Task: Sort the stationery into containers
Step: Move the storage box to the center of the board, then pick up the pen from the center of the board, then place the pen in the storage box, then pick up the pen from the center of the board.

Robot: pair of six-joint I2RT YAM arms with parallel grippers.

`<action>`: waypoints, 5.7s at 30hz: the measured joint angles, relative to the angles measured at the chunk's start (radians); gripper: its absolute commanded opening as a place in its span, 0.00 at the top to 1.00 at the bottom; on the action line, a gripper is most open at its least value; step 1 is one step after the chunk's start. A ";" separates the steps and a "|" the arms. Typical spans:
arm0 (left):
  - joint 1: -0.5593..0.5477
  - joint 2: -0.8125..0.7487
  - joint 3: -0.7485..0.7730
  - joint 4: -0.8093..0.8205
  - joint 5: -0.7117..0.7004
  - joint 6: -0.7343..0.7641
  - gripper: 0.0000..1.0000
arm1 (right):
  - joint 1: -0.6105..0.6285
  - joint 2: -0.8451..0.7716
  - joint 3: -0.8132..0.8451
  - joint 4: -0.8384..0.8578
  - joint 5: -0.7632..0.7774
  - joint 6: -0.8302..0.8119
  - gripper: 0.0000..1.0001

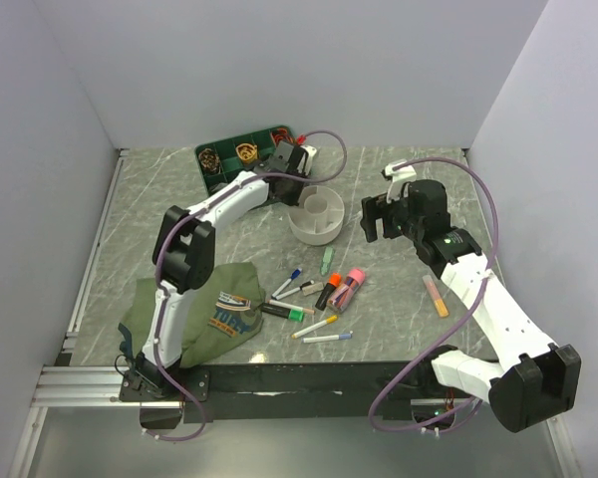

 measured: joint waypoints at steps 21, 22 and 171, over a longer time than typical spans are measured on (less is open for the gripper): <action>-0.002 -0.575 -0.409 0.066 -0.033 0.003 0.19 | -0.002 -0.020 -0.074 -0.049 -0.054 0.023 0.07; -0.003 -0.631 -0.473 0.074 -0.027 0.003 0.20 | -0.002 -0.026 -0.086 -0.049 -0.060 0.027 0.07; -0.203 -0.442 -0.758 0.013 0.398 0.441 0.62 | -0.124 -0.151 -0.149 -0.048 -0.121 0.002 0.10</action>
